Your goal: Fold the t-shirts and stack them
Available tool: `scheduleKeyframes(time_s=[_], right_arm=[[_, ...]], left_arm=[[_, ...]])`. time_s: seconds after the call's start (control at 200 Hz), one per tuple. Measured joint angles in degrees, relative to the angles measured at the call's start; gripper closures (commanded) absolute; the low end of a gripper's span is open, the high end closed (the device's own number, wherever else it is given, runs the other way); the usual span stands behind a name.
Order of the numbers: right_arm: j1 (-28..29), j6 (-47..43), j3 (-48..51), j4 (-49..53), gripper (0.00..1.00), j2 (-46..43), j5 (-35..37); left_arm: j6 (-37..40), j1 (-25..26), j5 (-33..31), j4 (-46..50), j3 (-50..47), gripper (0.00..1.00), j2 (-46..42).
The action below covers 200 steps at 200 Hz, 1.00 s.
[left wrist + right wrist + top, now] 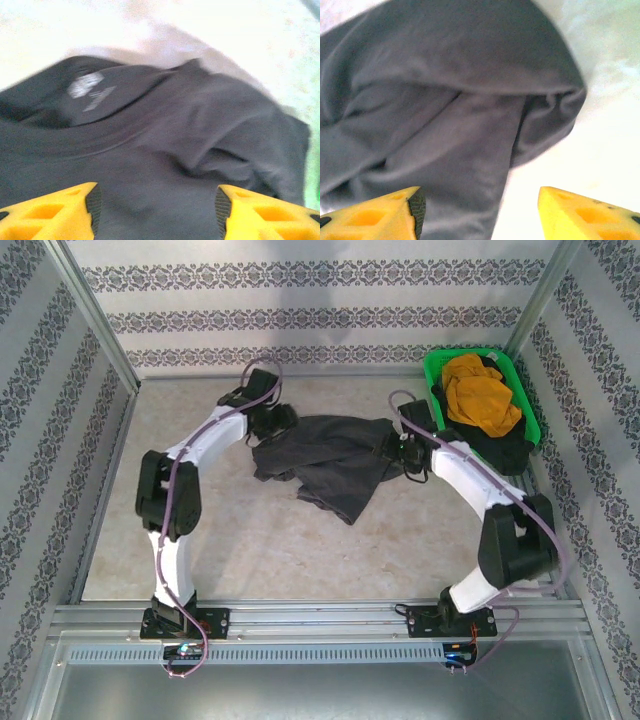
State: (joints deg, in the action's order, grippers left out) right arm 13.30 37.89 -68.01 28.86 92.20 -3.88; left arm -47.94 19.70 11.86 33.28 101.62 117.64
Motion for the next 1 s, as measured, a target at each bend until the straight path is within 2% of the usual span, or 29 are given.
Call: scheduleKeyframes(time_s=[0.2, 0.365, 0.405, 0.48, 0.61, 0.854, 0.999], right_arm=[[-3.8, 3.5, -6.1, -1.2, 0.38, 8.7, 1.0], [-3.8, 4.5, -10.3, -0.8, 0.38, 12.2, 1.3], [-3.8, 4.8, -10.4, -0.7, 0.38, 12.2, 1.3], [-3.8, 5.2, -10.4, -0.4, 0.38, 12.2, 1.3], [-3.8, 5.5, -10.4, -0.1, 0.38, 12.2, 1.3], [-3.8, 5.4, -10.3, 0.0, 0.39, 11.8, 1.4], [-4.0, 5.2, -9.7, 0.1, 0.39, 9.5, 1.5]], left_arm=[[-2.3, 3.0, -0.8, 3.5, 21.0, 0.23, 15.0], [-2.2, 3.1, -3.7, 10.4, 40.0, 0.23, 28.8], [-2.2, 3.1, -4.4, 12.4, 43.4, 0.27, 31.5], [-1.9, 3.1, -4.8, 15.4, 45.4, 0.45, 34.4], [-2.1, 3.1, -4.8, 19.1, 45.4, 1.00, 36.5], [0.2, 3.5, -6.2, 20.1, 45.0, 1.00, 35.1], [2.9, 4.0, -8.2, 19.9, 41.9, 1.00, 27.7]])
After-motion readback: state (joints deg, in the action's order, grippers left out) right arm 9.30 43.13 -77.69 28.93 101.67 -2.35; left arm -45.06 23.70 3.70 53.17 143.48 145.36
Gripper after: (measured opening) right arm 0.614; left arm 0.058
